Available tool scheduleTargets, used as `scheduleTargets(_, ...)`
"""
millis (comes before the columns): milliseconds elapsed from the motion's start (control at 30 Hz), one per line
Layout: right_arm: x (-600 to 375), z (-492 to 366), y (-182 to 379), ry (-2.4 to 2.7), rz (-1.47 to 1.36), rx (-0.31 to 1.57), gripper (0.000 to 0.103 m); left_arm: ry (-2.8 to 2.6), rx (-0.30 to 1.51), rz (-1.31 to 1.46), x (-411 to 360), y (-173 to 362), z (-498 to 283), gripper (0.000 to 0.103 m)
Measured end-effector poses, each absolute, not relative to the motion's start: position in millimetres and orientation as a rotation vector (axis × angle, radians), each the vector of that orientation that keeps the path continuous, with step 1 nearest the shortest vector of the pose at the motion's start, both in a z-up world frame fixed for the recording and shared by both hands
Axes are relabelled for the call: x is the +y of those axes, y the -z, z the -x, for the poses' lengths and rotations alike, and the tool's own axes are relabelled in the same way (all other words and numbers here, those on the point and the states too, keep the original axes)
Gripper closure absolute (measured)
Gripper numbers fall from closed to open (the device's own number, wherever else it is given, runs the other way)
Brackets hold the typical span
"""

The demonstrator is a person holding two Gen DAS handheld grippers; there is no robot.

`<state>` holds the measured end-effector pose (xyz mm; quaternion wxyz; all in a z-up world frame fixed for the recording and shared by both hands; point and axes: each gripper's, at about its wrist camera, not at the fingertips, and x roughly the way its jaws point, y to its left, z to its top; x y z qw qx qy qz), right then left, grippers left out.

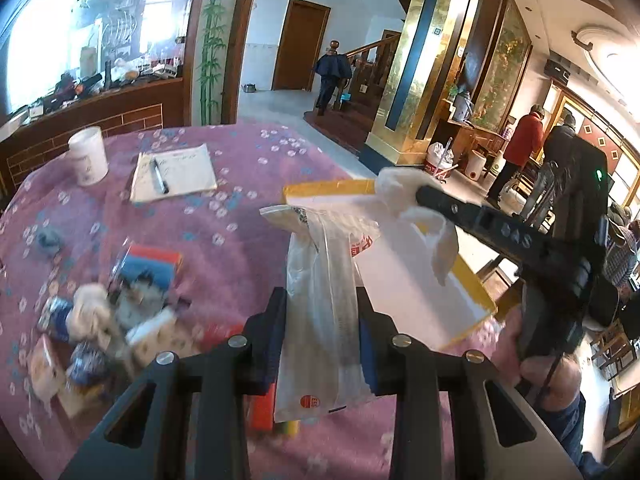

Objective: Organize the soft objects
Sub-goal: 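Carry the white bag and white cloth into the yellow box and open both tools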

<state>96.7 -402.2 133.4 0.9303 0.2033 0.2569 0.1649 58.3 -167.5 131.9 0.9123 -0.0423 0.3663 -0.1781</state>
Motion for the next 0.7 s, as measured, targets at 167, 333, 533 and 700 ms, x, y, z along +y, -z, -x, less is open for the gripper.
scheduleTargets(167, -421.2, -140.3, -140.9, -0.305, -0.496, 0.531, 0.09, 0.363, 0.758, 0.083, -187.9, -135.0, -88.8, 0.071)
scheduleTargets(333, -433.3, -180.9, -124.5, -0.279, -0.518, 0.558, 0.09, 0.358, 0.763, 0.074, -208.1, -132.7, -126.7, 0.071)
scheduleTargets(533, -456.0, -207.0, -84.8, -0.261, -0.573, 0.651, 0.09, 0.346, 0.82, 0.064, -231.5, -105.2, -179.9, 0.071)
scheduleTargets(700, -477.1, -212.1, -69.4, -0.202, -0.629, 0.684, 0.09, 0.349, 0.885, 0.088, -251.5, -77.8, -224.7, 0.071)
